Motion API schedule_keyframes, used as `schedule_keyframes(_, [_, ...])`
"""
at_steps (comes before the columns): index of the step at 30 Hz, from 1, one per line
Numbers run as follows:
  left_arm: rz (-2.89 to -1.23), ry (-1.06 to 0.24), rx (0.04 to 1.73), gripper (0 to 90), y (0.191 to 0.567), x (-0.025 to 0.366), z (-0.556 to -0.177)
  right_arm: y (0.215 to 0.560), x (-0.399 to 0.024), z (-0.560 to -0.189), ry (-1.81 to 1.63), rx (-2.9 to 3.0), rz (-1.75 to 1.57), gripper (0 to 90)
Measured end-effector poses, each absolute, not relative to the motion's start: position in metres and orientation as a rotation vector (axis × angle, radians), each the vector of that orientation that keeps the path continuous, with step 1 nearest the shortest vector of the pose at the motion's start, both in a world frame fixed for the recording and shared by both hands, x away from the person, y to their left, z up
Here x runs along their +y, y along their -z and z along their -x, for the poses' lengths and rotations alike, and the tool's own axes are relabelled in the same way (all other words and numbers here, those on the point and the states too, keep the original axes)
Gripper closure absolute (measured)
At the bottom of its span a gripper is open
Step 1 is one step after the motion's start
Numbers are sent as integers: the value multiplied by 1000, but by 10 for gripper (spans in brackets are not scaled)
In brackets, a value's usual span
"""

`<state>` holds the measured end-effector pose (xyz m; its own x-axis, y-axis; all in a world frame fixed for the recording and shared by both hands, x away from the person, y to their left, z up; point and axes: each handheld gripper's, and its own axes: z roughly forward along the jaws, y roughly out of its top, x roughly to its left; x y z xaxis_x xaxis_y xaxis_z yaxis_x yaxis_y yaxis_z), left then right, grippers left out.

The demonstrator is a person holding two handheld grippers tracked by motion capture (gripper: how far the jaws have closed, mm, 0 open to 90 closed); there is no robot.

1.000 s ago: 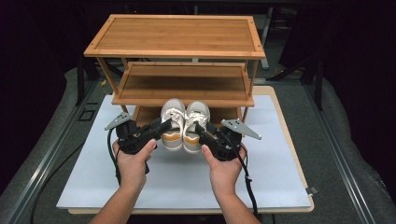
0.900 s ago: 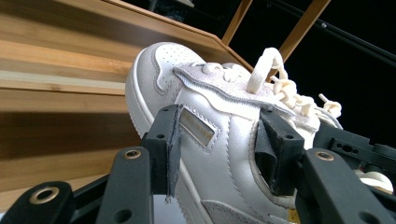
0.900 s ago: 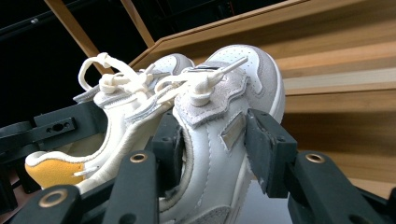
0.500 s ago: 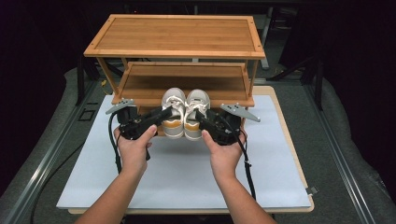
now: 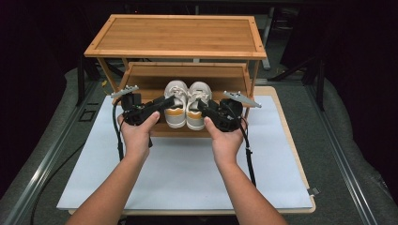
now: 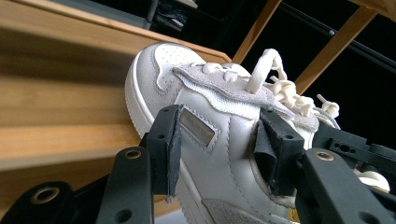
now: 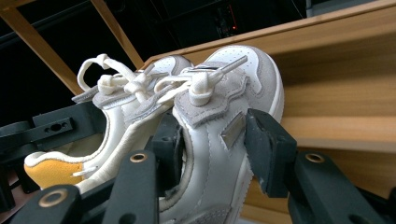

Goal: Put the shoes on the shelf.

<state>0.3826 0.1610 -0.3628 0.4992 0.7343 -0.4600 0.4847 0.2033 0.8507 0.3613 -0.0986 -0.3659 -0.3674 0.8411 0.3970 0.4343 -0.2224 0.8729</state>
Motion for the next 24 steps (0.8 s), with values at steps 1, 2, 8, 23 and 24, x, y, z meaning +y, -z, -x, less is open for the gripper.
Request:
schedule_keyframes(1, [-1442,-242,1134,543,362,161,-385,365,-98,-364,-1620,1687,-1505,578])
schedule_keyframes(2, [-1441,-242,1136,543,361,162,-386,364,-98,-365,-1612,1695,-1508,579])
schedule_keyframes(8, [-1453,-235,1144,543,358,162,-399,359,-96,-378,-1595,1706,-1504,578])
schedule_keyframes(23, [-1500,-226,1180,540,361,160,-432,362,-94,-411,-1542,1721,-1549,577])
schedule_keyframes(24, [-1502,-222,1190,539,363,159,-434,362,-94,-411,-1528,1743,-1556,576])
